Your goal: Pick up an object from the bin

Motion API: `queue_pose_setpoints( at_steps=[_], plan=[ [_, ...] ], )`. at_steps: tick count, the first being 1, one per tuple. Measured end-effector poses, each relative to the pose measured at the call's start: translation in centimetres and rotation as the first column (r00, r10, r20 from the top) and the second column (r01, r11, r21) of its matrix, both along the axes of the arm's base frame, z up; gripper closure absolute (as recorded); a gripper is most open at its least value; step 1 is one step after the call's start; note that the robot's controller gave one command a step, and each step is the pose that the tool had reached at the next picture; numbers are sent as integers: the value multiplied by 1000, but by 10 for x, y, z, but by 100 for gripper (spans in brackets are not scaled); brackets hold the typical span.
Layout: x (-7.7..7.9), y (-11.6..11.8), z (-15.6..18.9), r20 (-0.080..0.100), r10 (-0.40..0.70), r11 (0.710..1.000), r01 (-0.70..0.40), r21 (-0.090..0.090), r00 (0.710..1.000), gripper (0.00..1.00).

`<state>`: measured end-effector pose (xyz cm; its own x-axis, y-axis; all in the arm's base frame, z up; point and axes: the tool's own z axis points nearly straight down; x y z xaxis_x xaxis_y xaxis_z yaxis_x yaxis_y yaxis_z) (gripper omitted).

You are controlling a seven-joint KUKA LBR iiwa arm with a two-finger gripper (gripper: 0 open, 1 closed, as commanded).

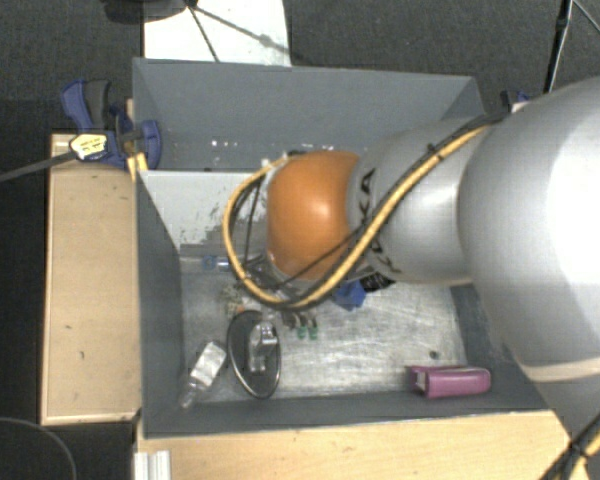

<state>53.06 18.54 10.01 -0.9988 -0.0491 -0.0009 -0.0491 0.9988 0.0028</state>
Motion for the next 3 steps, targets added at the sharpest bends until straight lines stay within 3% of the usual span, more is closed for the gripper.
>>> queue_pose_setpoints(
  at_steps=[1,2,3],
  plan=[
    [0,1,2,2,-8,1000,8,3,1000,100],
    [6,-2,121,10,27,1000,-27,0,1000,100],
    [5,-3,116,2,24,1000,-24,-2,1000,0]
  ],
)
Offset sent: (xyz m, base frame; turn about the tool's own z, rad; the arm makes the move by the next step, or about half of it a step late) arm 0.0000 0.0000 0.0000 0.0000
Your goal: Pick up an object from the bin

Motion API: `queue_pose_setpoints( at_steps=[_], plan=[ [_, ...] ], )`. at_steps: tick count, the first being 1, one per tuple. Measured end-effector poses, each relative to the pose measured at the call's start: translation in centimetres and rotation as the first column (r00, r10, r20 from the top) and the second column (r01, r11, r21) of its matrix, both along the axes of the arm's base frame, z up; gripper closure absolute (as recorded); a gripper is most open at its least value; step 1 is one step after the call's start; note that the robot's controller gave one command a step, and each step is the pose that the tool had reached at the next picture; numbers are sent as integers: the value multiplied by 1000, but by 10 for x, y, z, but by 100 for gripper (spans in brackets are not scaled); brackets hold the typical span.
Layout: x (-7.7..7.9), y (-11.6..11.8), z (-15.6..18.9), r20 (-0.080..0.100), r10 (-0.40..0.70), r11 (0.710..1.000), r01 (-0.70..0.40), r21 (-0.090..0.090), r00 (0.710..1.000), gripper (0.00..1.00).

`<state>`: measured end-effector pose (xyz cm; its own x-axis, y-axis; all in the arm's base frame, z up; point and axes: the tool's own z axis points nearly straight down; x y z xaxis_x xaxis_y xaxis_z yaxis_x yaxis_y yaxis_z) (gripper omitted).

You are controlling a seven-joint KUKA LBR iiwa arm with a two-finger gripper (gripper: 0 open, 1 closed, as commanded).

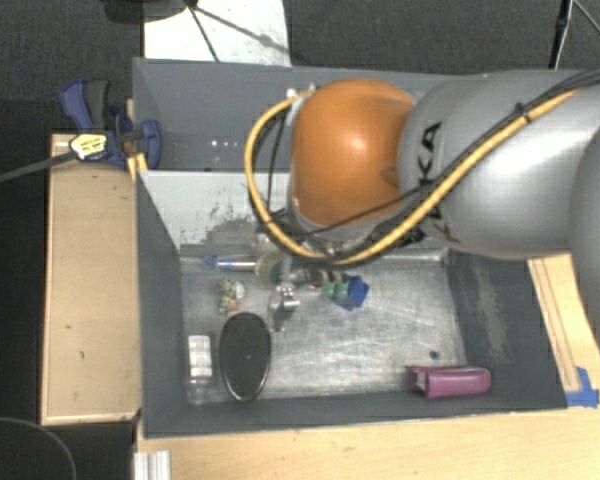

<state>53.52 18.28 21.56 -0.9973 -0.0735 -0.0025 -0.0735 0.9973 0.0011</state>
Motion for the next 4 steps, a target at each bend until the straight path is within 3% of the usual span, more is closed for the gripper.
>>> queue_pose_setpoints(
  at_steps=[1,2,3,4],
  plan=[
    [30,-1,-119,-4,-19,1000,19,-3,1000,0],
    [30,5,-116,13,-37,999,37,2,999,0],
    [31,14,-121,12,-124,992,124,6,992,0],
    [2,36,-125,8,-108,994,107,8,994,0]
  ],
)
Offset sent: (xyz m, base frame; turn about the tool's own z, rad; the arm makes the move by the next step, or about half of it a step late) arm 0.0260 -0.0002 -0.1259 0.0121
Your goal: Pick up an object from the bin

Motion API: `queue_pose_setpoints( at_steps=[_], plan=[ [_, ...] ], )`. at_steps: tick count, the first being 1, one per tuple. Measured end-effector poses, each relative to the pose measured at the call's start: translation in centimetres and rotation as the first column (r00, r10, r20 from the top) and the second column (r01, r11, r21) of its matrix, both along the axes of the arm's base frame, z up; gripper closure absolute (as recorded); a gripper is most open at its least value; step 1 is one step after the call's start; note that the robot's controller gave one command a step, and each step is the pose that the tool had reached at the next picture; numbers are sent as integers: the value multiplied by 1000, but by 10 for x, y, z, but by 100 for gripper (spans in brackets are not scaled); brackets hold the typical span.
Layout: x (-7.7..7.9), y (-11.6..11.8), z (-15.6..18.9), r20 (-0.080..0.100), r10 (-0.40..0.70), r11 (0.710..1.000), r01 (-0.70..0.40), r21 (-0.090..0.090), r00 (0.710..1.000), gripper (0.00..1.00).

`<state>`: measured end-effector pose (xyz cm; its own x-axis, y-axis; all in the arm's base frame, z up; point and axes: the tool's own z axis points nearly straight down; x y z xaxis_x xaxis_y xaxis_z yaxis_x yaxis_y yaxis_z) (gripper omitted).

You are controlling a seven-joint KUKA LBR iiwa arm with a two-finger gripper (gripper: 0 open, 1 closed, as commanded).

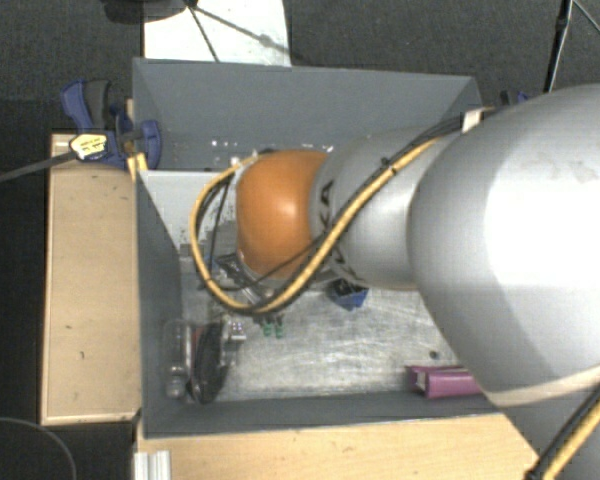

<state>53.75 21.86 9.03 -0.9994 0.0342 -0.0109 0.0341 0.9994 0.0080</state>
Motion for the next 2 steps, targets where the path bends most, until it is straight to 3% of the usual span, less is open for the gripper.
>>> queue_pose_setpoints(
  at_steps=[1,2],
  plan=[
    [-40,25,-18,-4,241,970,-241,-22,971,0],
    [-40,24,-17,-4,235,972,-235,-23,972,100]
  ],
)
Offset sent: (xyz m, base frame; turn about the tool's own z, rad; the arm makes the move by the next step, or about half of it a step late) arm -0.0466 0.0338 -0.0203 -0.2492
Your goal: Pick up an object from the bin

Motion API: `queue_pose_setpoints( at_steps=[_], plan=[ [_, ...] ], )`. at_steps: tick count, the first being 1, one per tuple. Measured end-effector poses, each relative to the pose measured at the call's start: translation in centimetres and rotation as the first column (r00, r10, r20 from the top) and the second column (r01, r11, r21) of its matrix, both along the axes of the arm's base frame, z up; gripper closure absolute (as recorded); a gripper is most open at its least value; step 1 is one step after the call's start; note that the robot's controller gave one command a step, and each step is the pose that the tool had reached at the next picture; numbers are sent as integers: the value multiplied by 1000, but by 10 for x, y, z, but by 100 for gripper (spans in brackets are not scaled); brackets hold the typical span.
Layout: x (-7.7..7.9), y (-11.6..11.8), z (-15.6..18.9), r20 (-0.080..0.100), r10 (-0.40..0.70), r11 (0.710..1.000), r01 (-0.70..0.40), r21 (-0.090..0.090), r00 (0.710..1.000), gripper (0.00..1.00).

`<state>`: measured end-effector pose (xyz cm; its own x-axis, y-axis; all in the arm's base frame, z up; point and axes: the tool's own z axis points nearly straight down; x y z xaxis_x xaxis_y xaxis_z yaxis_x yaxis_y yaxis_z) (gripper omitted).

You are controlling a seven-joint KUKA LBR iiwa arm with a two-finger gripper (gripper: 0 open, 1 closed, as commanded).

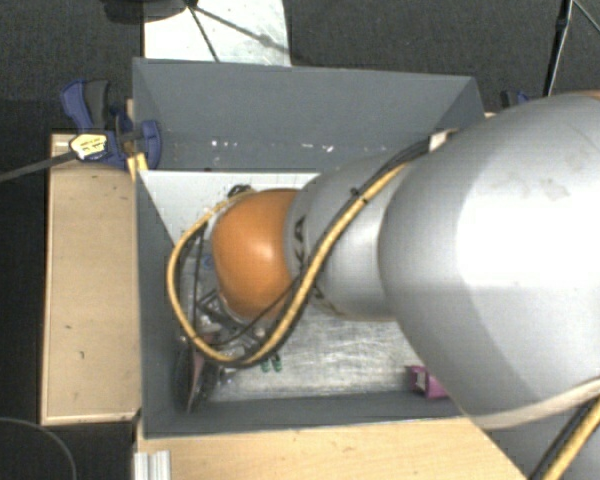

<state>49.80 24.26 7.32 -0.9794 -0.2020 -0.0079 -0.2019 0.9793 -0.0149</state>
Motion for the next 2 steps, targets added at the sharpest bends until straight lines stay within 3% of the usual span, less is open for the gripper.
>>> queue_pose_setpoints(
  at_steps=[1,2],
  plan=[
    [14,-32,89,-3,217,976,-217,13,976,100],
    [13,-27,168,0,216,976,-216,15,976,100]
  ],
)
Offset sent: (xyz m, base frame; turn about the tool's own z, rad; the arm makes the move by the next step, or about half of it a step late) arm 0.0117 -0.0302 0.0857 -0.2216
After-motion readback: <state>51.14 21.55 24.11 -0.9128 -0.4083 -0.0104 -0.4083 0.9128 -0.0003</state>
